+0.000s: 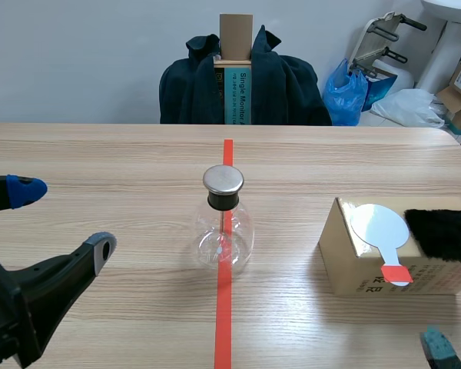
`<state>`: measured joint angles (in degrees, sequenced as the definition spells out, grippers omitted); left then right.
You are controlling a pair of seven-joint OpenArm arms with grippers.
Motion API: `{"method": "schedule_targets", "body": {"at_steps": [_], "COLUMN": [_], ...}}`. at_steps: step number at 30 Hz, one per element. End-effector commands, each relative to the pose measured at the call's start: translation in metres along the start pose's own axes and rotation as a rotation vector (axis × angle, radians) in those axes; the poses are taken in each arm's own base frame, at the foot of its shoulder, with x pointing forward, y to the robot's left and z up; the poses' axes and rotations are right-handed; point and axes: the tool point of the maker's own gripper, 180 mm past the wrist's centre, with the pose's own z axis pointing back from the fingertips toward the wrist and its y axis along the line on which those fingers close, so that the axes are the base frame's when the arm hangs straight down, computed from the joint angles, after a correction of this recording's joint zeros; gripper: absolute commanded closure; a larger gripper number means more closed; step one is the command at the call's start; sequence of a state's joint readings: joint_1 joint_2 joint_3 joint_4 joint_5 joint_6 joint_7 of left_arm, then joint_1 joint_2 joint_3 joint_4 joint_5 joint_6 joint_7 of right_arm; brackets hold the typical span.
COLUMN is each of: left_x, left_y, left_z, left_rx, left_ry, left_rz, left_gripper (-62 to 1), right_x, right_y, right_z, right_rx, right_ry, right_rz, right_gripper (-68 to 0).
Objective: Do the electroscope experiment.
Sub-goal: 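Pick up the white charging plate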
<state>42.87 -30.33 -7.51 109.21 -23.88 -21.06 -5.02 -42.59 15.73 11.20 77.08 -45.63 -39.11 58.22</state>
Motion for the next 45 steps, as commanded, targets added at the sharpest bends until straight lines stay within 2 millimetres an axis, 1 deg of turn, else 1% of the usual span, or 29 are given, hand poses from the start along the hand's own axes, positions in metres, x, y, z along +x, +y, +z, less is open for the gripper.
{"method": "schedule_targets", "body": {"at_steps": [1, 4, 7, 13, 18, 24, 28, 39, 41, 45], "left_x": [0.010, 0.010, 0.010, 0.010, 0.010, 0.010, 0.010, 0.010, 0.010, 0.010], "left_y": [-0.005, -0.005, -0.005, -0.005, -0.005, -0.005, -0.005, -0.005, -0.005, -0.005], "left_z": [-0.001, -0.001, -0.001, -0.001, -0.001, -0.001, -0.001, -0.001, -0.001, -0.001], "left_rx": [-0.012, -0.012, -0.012, -0.012, -0.012, -0.012, -0.012, -0.012, -0.012, -0.012], "left_ry": [-0.039, -0.039, -0.039, -0.039, -0.039, -0.039, -0.039, -0.039, -0.039, -0.039], "left_rz": [0.007, 0.007, 0.007, 0.007, 0.007, 0.007, 0.007, 0.007, 0.007, 0.007], "left_gripper": [-62.3, -62.3, -62.3, -62.3, -62.3, -62.3, -62.3, -62.3, -62.3, -62.3], "right_x": [-0.001, -0.001, 0.000, -0.001, -0.008, -0.005, -0.008, -0.021, -0.020, -0.013], "right_y": [-0.009, -0.005, 0.004, 0.014, 0.022, 0.029, 0.026, 0.017, 0.012, 0.006], "right_z": [-0.009, -0.018, -0.026, -0.040, -0.044, -0.052, -0.057, -0.060, -0.062, -0.067], "right_rx": [-0.045, -0.068, -0.057, -0.068, -0.054, -0.035, -0.037, -0.052, -0.064, -0.086], "right_ry": [-0.016, -0.018, -0.007, 0.065, 0.169, 0.191, 0.189, 0.208, 0.205, 0.182], "right_rz": [0.026, 0.032, 0.017, -0.009, -0.048, -0.054, -0.029, 0.000, 0.001, -0.004], "right_gripper": [-67.9, -67.9, -67.9, -67.9, -67.9, -67.9, -67.9, -67.9, -67.9, -67.9]}}
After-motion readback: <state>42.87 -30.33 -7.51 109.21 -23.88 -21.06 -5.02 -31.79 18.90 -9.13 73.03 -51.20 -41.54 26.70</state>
